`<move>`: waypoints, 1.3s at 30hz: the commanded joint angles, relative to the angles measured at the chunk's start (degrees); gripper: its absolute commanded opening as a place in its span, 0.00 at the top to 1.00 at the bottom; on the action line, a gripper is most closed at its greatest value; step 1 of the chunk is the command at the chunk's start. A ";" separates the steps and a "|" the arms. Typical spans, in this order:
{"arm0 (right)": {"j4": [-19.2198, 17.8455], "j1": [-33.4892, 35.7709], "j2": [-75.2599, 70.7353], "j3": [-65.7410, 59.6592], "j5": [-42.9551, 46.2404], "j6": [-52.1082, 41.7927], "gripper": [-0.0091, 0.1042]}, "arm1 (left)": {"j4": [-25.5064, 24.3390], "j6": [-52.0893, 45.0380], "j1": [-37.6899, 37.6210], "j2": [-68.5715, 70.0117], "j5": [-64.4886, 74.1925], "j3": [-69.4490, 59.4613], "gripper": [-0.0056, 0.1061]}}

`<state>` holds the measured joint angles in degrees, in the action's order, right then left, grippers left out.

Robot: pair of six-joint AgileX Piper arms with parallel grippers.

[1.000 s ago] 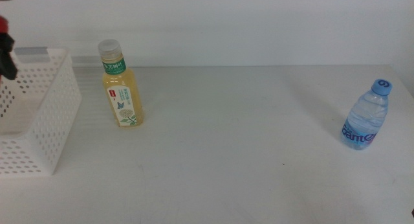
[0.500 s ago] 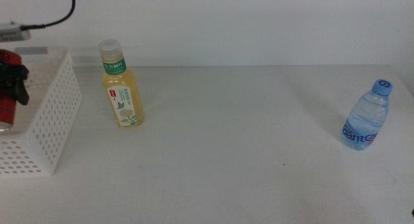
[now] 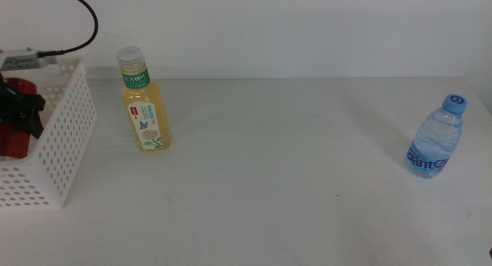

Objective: Use arms to grab the bottles and put them into the dustbin to the left of the table.

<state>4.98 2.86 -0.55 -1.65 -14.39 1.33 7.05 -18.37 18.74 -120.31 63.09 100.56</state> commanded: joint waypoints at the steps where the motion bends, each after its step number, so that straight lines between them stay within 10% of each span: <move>1: -0.37 -0.40 -1.57 0.51 4.20 -0.74 0.34 | 1.53 0.14 0.07 4.11 -1.66 2.00 0.58; 7: -0.37 -0.40 -1.57 0.51 4.20 -0.74 0.34 | 1.30 0.14 -0.28 4.11 -1.35 2.00 0.14; 23: -0.37 -0.40 -1.57 0.51 4.20 -0.74 0.34 | -4.45 5.67 -9.52 21.24 -1.61 -0.05 0.14; 39: -0.37 -0.40 -1.57 0.51 4.20 -0.74 0.34 | -11.73 17.29 -28.64 51.66 -36.89 -38.09 0.14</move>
<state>4.98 2.86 -0.55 -1.65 -14.39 1.33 -4.13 -2.63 -8.92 -71.99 33.84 63.47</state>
